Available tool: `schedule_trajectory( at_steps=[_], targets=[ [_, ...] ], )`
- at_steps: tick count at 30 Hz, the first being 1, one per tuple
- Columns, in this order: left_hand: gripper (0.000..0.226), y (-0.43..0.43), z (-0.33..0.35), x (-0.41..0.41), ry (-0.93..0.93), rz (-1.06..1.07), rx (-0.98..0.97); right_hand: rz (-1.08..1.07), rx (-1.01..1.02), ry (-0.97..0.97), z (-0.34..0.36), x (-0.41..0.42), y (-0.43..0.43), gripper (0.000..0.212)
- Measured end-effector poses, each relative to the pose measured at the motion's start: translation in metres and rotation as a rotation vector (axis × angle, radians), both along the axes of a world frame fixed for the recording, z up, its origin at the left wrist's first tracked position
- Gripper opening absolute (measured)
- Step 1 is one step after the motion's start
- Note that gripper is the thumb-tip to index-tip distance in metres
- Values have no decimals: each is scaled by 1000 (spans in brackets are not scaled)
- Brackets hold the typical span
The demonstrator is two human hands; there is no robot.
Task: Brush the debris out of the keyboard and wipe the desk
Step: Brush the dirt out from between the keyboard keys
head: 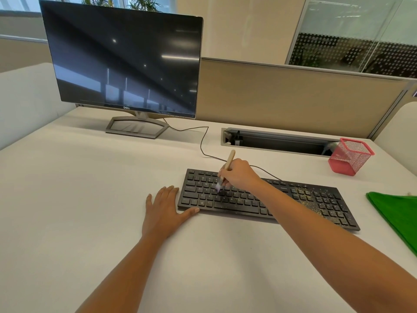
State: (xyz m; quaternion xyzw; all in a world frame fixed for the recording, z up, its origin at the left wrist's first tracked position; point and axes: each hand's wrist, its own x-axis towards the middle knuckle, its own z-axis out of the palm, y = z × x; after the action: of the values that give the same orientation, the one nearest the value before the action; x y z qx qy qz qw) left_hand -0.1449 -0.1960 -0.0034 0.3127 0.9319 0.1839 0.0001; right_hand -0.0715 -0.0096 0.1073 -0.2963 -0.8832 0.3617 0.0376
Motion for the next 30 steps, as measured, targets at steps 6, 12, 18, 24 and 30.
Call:
schedule_trajectory(
  at_steps=[6,12,18,24,30],
  targets=[
    [93,1,1,0,-4,-4,1,49,1,-154,4,7,4,19],
    [114,0,1,0,2,-3,16,-76,79,35,1,6,11,27],
    [94,-1,2,1,-8,-7,16,61,54,-183,3,12,2,21],
    [107,0,3,2,-10,-4,29,-76,21,-22,6,9,15,22],
    [100,0,4,3,-20,-3,19,19,-56,-76,-2,18,8,24]
  ],
)
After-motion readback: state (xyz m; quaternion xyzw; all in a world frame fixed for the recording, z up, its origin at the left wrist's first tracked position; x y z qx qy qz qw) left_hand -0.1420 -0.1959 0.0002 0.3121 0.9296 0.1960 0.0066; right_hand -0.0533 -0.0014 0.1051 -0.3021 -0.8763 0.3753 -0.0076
